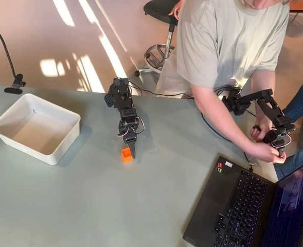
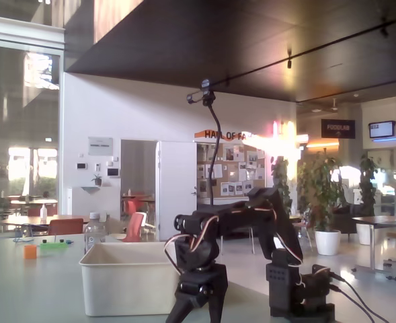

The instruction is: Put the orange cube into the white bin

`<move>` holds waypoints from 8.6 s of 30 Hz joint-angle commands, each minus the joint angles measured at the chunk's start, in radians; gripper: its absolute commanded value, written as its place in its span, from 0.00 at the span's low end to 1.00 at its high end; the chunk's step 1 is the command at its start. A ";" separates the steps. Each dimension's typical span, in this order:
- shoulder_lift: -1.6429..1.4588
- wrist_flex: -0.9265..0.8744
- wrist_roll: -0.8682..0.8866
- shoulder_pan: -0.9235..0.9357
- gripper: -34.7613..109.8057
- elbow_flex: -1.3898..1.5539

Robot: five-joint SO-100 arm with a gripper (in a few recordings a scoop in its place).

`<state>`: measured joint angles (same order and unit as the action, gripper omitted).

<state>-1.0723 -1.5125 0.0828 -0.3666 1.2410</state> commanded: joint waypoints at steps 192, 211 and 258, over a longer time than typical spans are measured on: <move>-0.489 0.252 0.089 0.561 0.66 -0.227; -0.517 -0.023 0.140 0.273 0.66 0.272; -1.710 0.560 0.048 0.291 0.42 1.637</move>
<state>-2.7489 -0.9587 0.1258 -0.0767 2.8870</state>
